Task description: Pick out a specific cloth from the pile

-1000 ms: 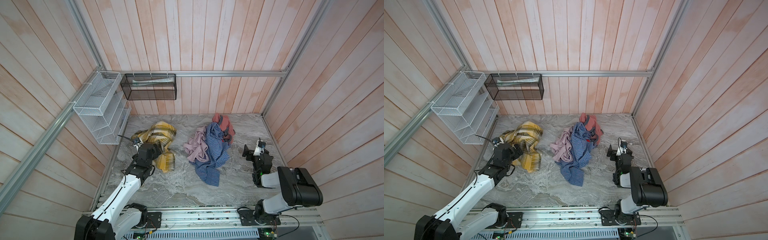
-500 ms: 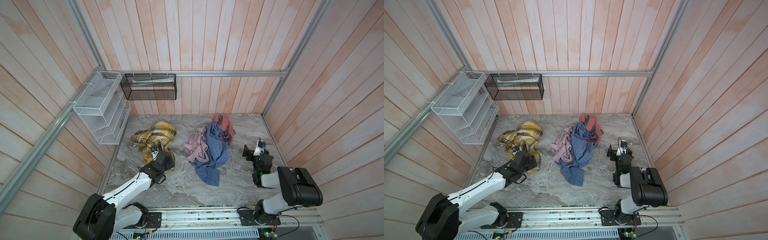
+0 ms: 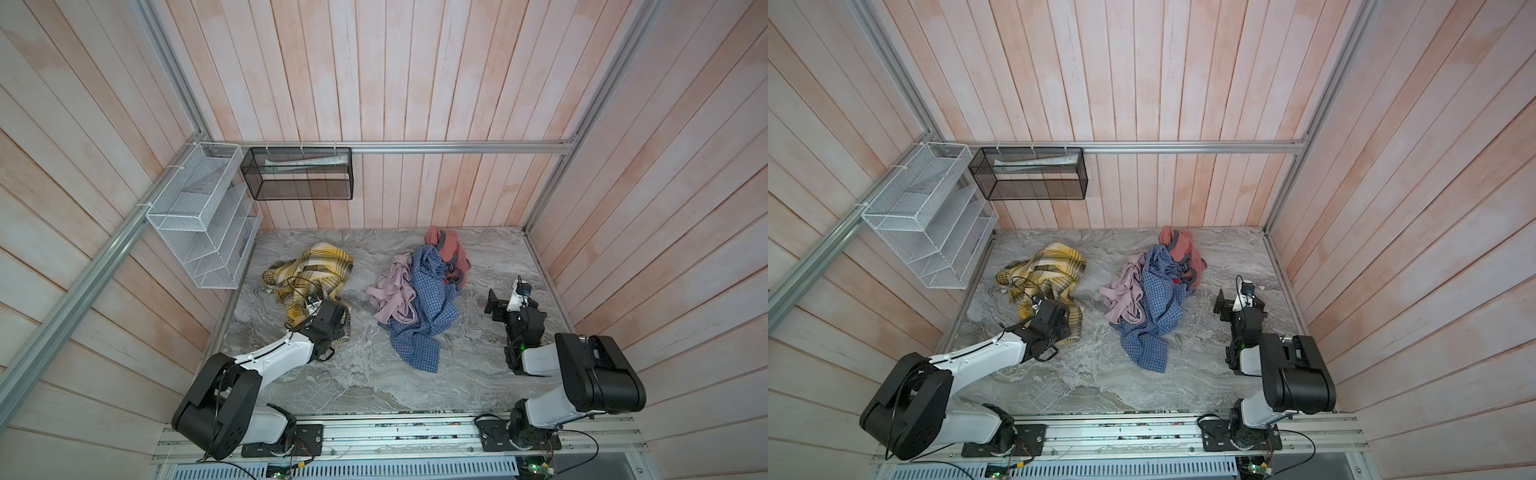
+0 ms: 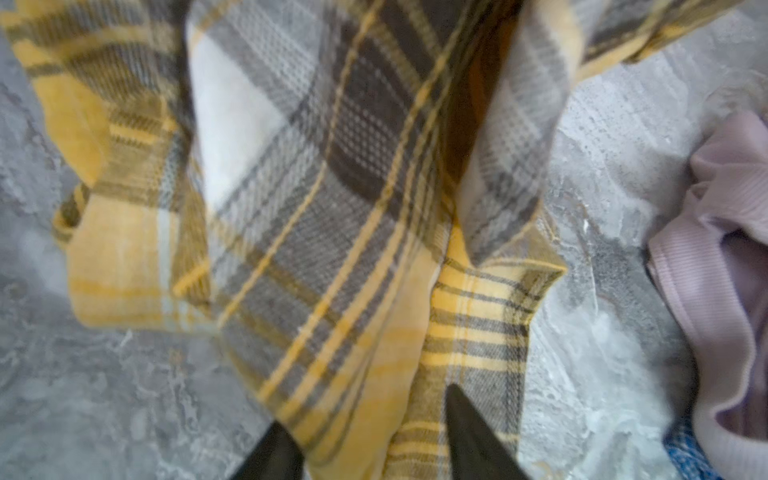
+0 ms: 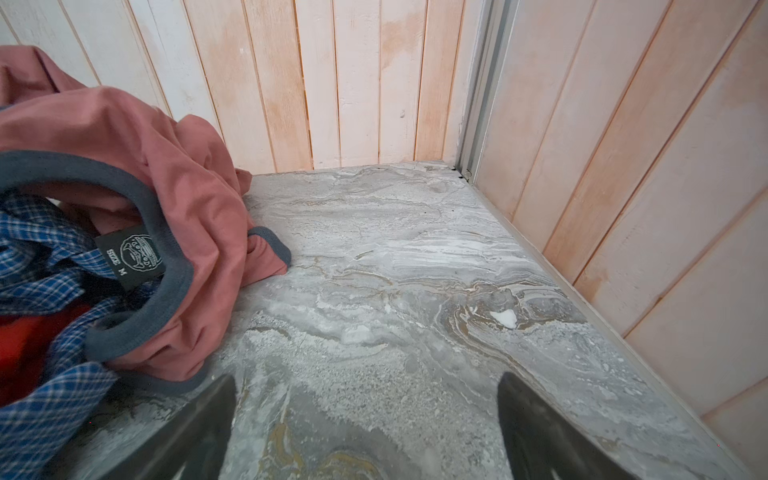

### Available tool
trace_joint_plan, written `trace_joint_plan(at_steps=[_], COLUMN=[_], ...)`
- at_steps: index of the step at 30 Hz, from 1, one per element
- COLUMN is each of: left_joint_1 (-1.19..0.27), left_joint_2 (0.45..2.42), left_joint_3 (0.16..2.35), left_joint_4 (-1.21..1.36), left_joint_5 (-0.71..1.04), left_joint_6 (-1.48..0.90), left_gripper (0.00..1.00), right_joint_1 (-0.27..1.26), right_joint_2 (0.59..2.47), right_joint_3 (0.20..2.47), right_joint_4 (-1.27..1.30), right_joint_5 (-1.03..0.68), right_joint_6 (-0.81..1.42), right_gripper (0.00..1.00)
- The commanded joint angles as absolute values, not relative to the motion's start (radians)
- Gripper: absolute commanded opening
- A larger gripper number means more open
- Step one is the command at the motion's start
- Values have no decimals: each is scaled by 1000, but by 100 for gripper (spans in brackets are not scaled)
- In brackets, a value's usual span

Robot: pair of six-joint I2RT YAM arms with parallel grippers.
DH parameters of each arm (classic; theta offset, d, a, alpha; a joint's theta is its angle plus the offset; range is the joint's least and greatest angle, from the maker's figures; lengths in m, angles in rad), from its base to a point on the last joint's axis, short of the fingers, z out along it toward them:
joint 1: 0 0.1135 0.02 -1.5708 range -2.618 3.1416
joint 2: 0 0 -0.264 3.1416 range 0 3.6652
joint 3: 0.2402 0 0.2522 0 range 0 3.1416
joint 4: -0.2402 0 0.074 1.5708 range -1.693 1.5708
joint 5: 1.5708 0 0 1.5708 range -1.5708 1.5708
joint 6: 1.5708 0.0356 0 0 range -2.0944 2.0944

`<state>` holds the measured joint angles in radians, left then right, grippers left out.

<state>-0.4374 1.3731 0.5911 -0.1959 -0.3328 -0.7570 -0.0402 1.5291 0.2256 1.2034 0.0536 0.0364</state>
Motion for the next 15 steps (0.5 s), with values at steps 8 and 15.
trace_joint_plan(at_steps=[8,15], left_joint_1=[-341,-341], left_joint_2=[1348,1224], left_joint_3=[661,682], left_joint_4=[-131,-190], left_joint_5=[-287,-344], left_joint_6=[-620,-568], left_gripper=[8,0], right_joint_1=[-45,-44], right_joint_2=[1516,1516], right_joint_3=[244,244], right_joint_4=[1198,1197], right_joint_5=[44,45], right_joint_6=[41,42], right_gripper=[98,98])
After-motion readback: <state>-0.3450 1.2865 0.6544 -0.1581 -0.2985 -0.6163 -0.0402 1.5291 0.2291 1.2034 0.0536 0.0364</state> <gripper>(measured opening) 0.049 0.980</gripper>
